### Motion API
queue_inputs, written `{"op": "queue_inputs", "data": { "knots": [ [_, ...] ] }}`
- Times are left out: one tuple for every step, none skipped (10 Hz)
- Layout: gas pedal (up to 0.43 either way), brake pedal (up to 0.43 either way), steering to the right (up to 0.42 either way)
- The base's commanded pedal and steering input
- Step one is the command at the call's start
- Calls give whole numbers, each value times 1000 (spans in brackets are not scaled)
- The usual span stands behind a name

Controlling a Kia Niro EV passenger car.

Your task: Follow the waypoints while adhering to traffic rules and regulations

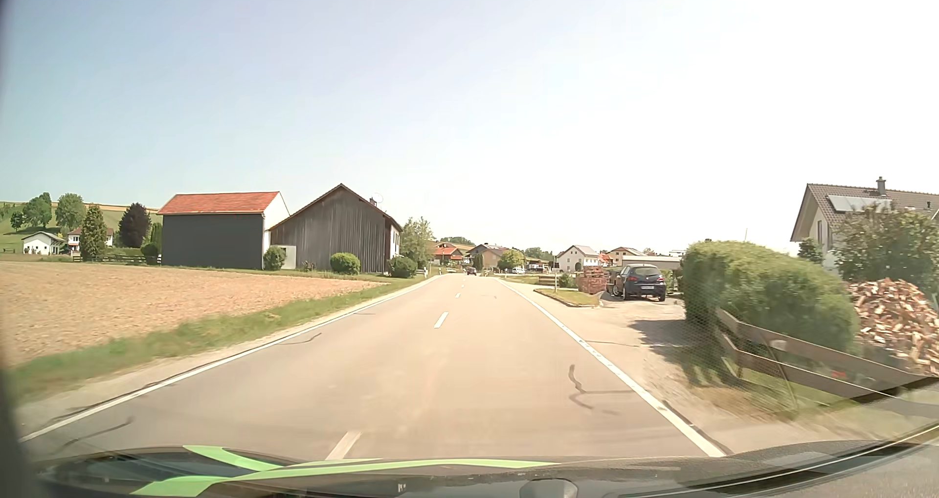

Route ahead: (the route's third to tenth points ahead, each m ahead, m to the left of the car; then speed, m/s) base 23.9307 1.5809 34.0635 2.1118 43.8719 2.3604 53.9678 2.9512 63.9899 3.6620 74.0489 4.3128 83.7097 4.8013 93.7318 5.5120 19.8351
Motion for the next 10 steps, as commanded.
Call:
{"op": "queue_inputs", "data": {
  "knots": [
    [0, 0, -11],
    [39, 0, -11],
    [39, 0, -11],
    [110, 0, -11],
    [130, 0, -11],
    [150, 0, -10],
    [150, 0, -9],
    [150, 0, -9],
    [150, 0, -8],
    [138, 0, -8]
  ]
}}
